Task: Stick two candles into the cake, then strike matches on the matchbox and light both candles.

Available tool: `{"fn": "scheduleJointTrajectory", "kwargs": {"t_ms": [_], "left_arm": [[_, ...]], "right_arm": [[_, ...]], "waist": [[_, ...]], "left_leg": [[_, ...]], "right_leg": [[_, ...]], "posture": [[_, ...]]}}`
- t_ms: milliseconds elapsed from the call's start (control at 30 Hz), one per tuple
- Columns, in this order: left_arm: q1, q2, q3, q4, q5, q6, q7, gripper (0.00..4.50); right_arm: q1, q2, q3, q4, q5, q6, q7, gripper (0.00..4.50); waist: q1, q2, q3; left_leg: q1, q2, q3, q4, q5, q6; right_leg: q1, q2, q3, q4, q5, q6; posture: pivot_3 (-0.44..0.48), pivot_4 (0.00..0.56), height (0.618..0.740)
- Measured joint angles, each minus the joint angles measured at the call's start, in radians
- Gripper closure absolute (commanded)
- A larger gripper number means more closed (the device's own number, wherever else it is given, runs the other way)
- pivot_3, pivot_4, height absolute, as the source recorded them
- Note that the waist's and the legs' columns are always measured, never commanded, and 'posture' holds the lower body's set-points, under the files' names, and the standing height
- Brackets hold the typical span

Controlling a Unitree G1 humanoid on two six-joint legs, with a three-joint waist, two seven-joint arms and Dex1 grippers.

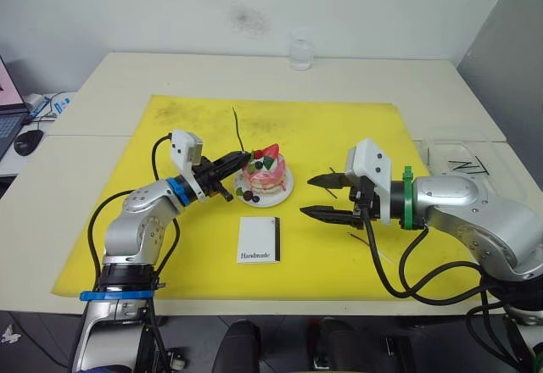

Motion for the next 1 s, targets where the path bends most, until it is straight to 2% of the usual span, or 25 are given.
{"fn": "scheduleJointTrajectory", "kwargs": {"t_ms": [367,533,1000], "left_arm": [[0.019,-0.026,-0.037,0.037,0.098,-0.161,0.003,4.50],[0.021,-0.043,-0.034,0.041,0.100,-0.162,0.012,4.50],[0.024,-0.013,-0.005,-0.018,0.079,-0.086,0.029,0.40]], "right_arm": [[0.000,0.014,-0.003,0.000,-0.020,-0.009,-0.004,1.73],[0.000,0.017,-0.003,0.000,-0.031,-0.009,-0.002,1.73],[0.000,0.023,-0.003,0.000,-0.036,-0.009,0.003,1.69]], "waist": [[0.001,0.000,0.000],[0.001,0.000,-0.001],[0.001,0.000,-0.001]], "left_leg": [[0.000,0.000,-0.001,0.005,0.000,0.000],[0.000,0.000,0.000,0.008,0.000,0.000],[0.000,0.000,0.000,0.008,0.000,0.000]], "right_leg": [[0.003,0.000,-0.001,0.000,0.001,0.002],[0.004,-0.001,0.000,0.000,0.003,0.004],[0.004,-0.001,0.000,0.000,0.004,0.005]], "posture": [[0.000,0.150,0.740],[0.000,0.150,0.740],[0.000,0.150,0.740]]}}
